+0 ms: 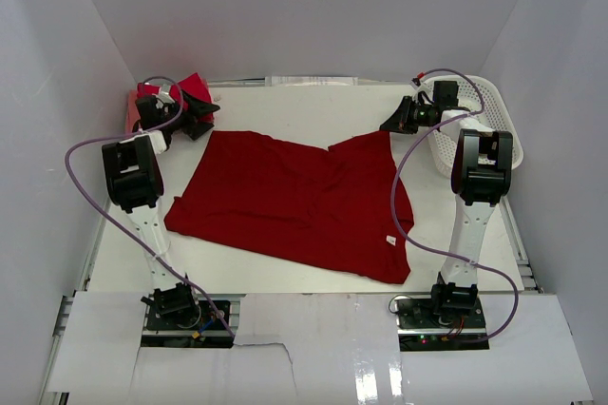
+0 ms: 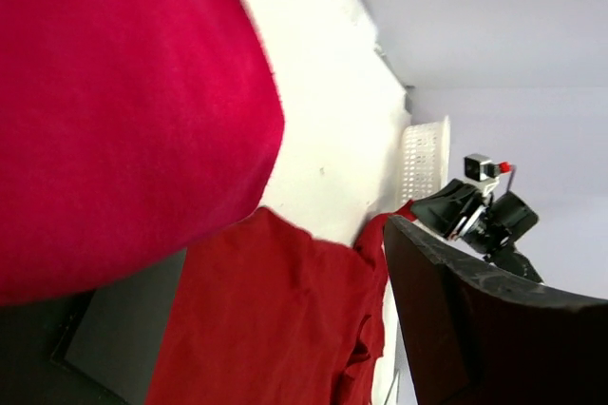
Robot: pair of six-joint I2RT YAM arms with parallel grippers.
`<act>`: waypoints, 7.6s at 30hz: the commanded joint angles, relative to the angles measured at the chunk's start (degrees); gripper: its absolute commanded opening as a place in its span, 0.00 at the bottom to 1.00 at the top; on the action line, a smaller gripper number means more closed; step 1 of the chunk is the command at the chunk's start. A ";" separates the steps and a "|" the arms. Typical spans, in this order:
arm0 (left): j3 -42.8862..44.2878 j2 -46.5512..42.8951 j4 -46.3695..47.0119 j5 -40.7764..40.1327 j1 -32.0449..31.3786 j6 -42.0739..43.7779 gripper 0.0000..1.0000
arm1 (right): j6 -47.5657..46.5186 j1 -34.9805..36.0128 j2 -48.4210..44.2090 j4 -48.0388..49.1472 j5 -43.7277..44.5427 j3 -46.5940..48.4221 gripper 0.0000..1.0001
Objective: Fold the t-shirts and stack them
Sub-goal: Grap the side of the flattened tshirt furthest away from the robot with both arms, then fold the other side of the tshirt into a rectangle
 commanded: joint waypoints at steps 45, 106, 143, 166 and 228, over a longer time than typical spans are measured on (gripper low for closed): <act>6.66 -1.87 -27.03 -10.58 -2.75 20.98 0.92 | 0.00 0.33 0.89 -0.10 -3.12 2.29 0.08; 20.03 2.53 -36.26 5.69 -2.22 15.53 0.67 | 0.17 0.50 2.56 -1.95 -3.21 3.44 0.08; 18.37 -3.17 -33.90 -10.40 -4.07 18.79 0.00 | 1.40 1.03 -4.02 -0.81 -0.05 -1.22 0.08; 3.78 -13.55 -23.96 -16.99 -3.98 16.76 0.00 | -1.23 2.35 -27.22 -2.83 8.38 -23.88 0.08; -10.36 -20.14 -6.04 0.20 -2.22 19.74 0.00 | -1.32 2.35 -61.34 -9.16 11.82 -43.94 0.08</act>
